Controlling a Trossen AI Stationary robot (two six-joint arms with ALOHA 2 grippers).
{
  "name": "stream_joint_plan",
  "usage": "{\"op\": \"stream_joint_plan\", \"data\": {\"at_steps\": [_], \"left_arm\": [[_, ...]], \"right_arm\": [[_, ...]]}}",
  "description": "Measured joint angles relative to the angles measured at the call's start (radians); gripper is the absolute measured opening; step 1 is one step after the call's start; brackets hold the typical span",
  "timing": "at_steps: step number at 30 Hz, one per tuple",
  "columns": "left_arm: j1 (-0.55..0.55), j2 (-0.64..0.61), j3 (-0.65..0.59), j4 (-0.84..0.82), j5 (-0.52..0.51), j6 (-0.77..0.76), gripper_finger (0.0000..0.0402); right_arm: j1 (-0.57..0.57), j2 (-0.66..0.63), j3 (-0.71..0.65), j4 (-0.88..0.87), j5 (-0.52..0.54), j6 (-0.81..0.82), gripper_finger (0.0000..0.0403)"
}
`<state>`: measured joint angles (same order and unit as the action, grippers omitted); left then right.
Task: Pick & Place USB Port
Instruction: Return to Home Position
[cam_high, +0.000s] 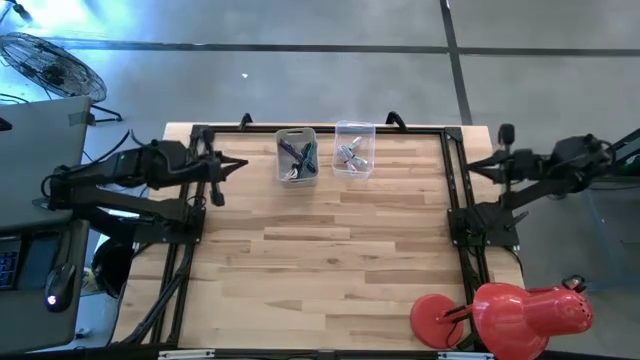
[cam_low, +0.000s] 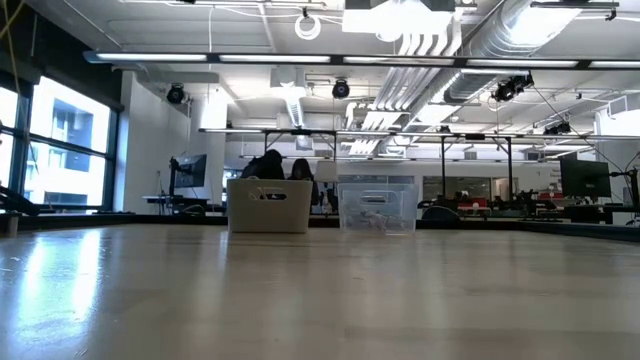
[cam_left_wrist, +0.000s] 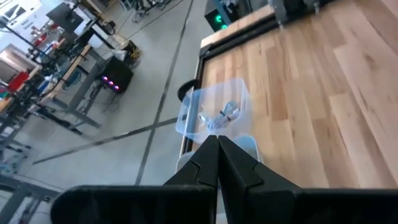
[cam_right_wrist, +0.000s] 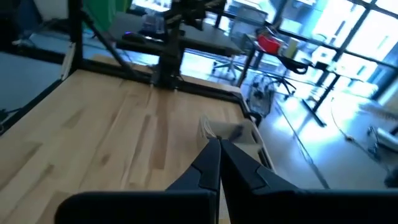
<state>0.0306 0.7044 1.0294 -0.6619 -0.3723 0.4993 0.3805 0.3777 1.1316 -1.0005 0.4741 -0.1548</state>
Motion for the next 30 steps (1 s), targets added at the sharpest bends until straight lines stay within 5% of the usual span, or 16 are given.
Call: {"op": "stream_joint_plan", "data": {"at_steps": [6, 12, 16, 21, 30], "left_arm": [[-0.054, -0.102, -0.139, 0.008, -0.064, -0.01, 0.0001], [-0.076, -0.224, -0.297, 0.094, -0.031, -0.036, 0.0], [-0.077, -0.298, -0.399, 0.165, -0.011, -0.036, 0.0], [-0.077, -0.369, -0.51, 0.264, 0.007, -0.033, 0.0], [-0.077, -0.43, -0.661, 0.413, 0.108, -0.032, 0.0]], "right_arm": [[0.0, -0.181, 0.0, -0.132, 0.053, 0.133, 0.0], [0.0, -0.361, -0.078, -0.112, -0.012, 0.235, 0.0], [-0.002, -0.363, -0.197, -0.123, -0.06, 0.249, 0.0], [0.0, -0.351, -0.379, 0.114, -0.171, 0.179, 0.0], [-0.001, -0.33, -0.468, 0.303, -0.248, 0.146, 0.0]]}}
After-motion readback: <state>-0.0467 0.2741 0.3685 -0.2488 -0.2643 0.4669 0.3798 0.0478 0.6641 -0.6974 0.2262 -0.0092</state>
